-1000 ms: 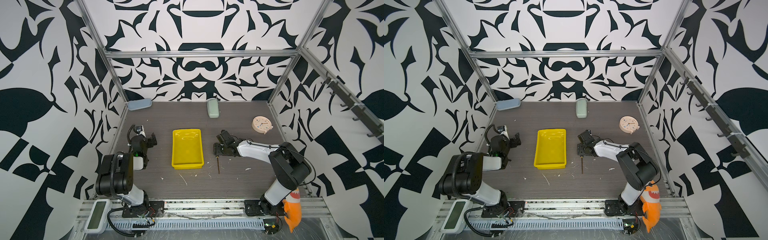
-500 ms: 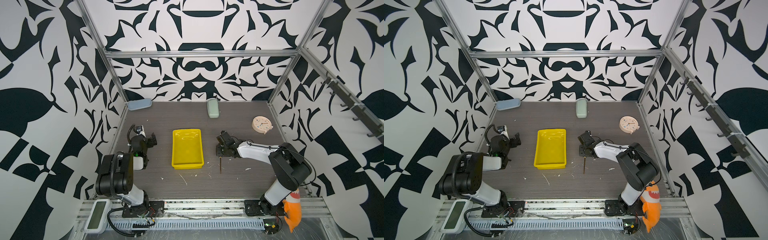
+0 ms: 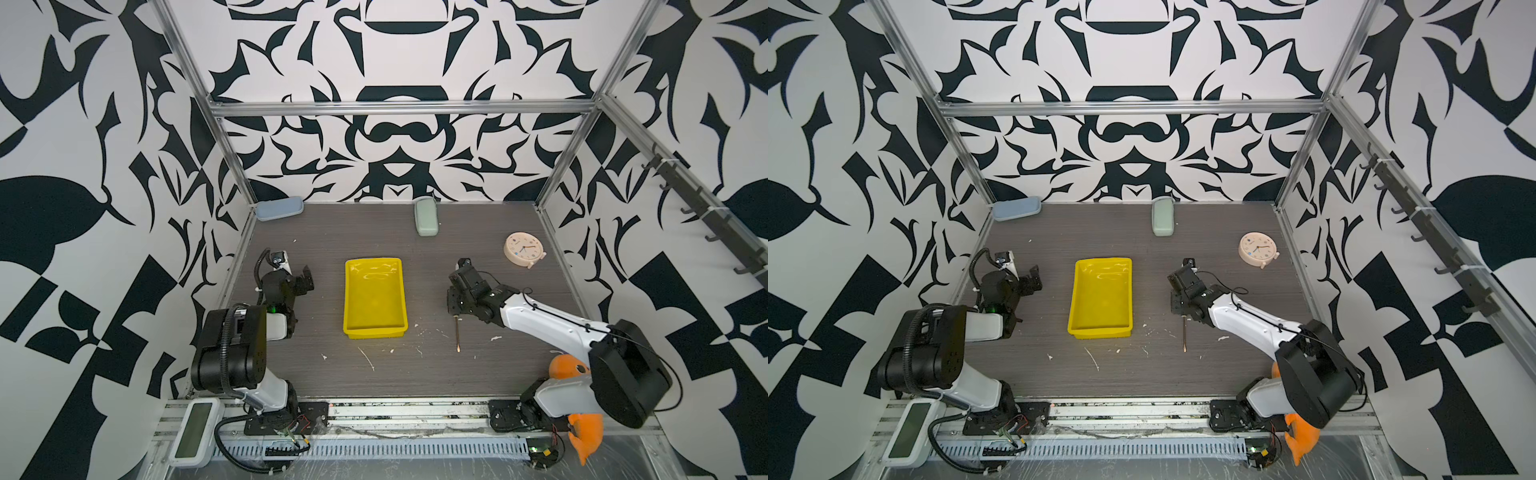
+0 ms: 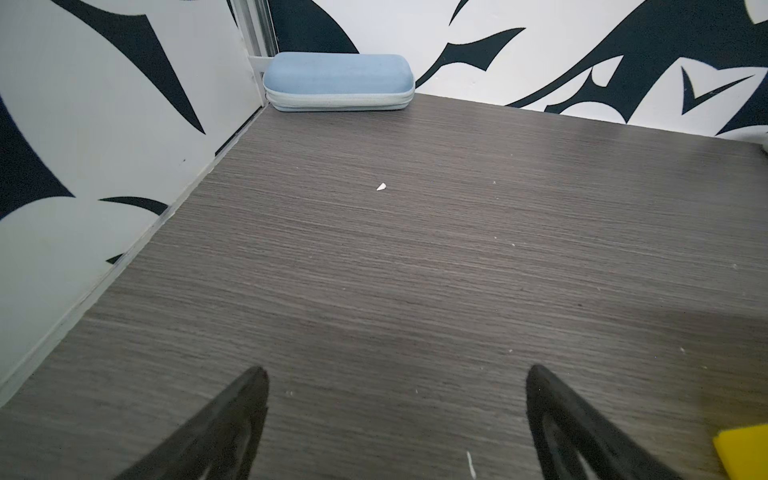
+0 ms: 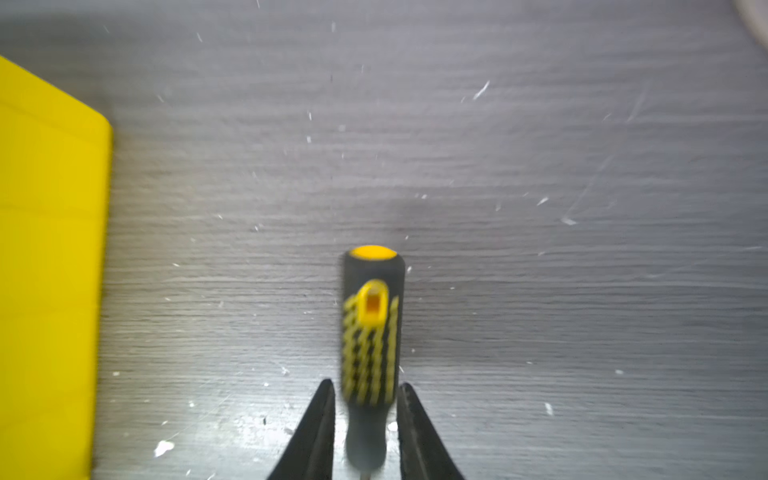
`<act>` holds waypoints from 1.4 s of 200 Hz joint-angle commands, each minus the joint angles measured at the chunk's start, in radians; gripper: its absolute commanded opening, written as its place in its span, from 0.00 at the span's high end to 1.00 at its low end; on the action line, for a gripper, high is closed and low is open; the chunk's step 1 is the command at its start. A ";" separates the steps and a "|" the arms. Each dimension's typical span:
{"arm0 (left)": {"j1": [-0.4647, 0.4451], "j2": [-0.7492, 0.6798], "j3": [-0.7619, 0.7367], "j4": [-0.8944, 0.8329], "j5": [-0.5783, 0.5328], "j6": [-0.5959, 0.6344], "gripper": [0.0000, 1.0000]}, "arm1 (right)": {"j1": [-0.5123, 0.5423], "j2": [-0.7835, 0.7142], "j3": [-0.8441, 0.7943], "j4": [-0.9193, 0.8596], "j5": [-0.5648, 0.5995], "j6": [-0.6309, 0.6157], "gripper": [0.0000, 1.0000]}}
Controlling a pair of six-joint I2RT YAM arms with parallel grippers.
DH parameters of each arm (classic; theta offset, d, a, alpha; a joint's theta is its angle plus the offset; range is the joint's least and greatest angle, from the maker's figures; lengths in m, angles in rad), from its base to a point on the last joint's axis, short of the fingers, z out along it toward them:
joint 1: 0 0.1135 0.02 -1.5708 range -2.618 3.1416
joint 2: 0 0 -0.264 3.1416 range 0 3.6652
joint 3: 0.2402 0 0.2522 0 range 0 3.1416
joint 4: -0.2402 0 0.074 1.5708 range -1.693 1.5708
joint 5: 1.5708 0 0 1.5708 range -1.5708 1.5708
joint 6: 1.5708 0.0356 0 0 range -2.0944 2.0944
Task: Put the screwdriver in the bin
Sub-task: 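Lower the open right gripper around the screwdriver handle, then close the right gripper on the screwdriver handle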
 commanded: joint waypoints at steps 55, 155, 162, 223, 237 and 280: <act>-0.001 -0.007 -0.003 -0.001 0.013 -0.011 0.01 | 0.001 0.092 0.122 -0.051 0.011 0.012 0.67; -0.002 -0.008 -0.003 0.000 0.013 -0.011 0.01 | 0.015 0.242 0.061 0.057 -0.055 0.009 0.45; -0.001 -0.007 -0.002 -0.001 0.012 -0.012 0.01 | 0.015 0.237 0.060 0.054 -0.016 0.012 0.45; -0.001 -0.007 -0.002 -0.001 0.013 -0.011 0.01 | 0.025 0.073 0.038 0.058 -0.004 -0.034 0.41; -0.001 -0.007 -0.003 -0.001 0.012 -0.012 0.01 | 0.036 0.061 0.013 0.112 -0.053 -0.058 0.37; -0.001 -0.007 -0.003 0.000 0.013 -0.012 0.01 | 0.047 0.207 0.042 0.178 -0.174 -0.095 0.35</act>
